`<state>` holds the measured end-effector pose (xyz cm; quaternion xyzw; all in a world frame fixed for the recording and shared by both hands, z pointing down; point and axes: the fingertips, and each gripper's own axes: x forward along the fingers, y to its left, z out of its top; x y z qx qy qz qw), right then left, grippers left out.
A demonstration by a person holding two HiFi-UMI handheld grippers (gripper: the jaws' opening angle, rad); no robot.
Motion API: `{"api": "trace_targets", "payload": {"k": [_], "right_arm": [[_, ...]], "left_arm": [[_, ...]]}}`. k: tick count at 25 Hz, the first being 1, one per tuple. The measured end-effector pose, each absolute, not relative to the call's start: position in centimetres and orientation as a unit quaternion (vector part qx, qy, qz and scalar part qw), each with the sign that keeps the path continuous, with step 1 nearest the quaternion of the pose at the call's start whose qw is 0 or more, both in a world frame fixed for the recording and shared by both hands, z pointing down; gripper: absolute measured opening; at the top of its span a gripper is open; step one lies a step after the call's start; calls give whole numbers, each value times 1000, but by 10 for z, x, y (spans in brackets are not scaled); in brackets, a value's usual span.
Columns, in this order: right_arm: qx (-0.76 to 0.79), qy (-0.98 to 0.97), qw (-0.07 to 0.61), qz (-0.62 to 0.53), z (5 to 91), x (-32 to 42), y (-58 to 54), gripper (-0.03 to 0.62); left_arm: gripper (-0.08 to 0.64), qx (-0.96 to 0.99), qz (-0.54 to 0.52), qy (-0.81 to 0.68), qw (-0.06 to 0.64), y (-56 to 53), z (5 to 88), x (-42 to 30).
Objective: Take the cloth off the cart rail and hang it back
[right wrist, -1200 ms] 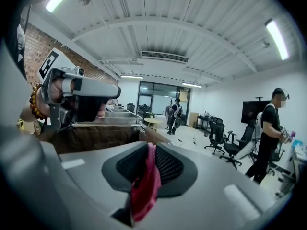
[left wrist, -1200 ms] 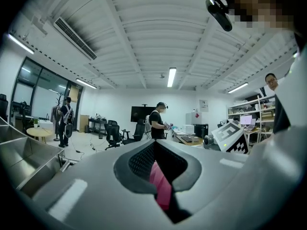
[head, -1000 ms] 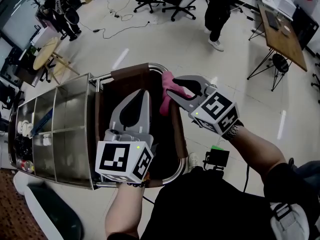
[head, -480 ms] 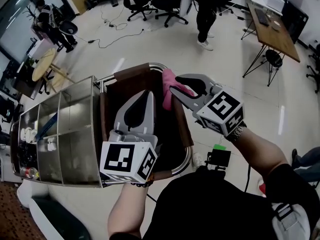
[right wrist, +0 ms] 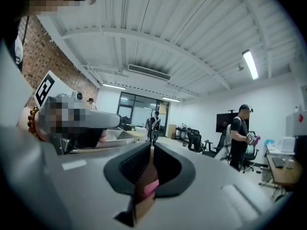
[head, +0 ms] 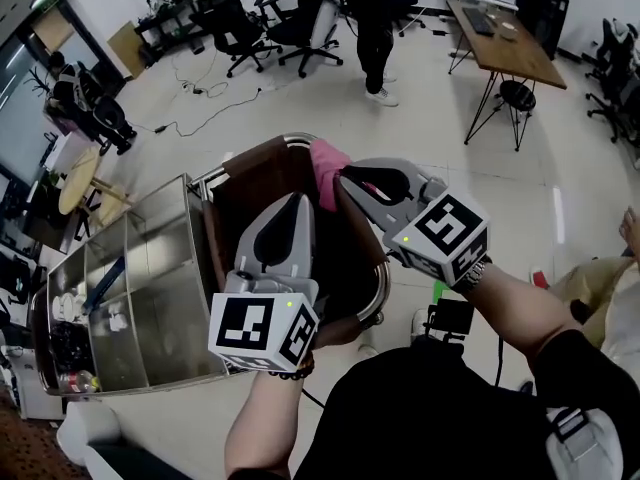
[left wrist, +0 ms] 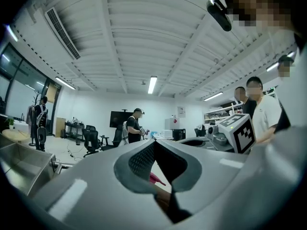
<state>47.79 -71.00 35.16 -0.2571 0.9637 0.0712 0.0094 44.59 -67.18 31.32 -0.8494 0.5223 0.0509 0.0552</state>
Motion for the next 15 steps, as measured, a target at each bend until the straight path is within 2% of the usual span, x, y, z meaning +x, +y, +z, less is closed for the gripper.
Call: {"api": "trace_targets", "payload": {"k": [15], "right_arm": [[-226, 968, 51, 95, 322, 530, -614, -2]], "left_arm": [[0, -830, 59, 551, 60, -600, 315, 500]]}}
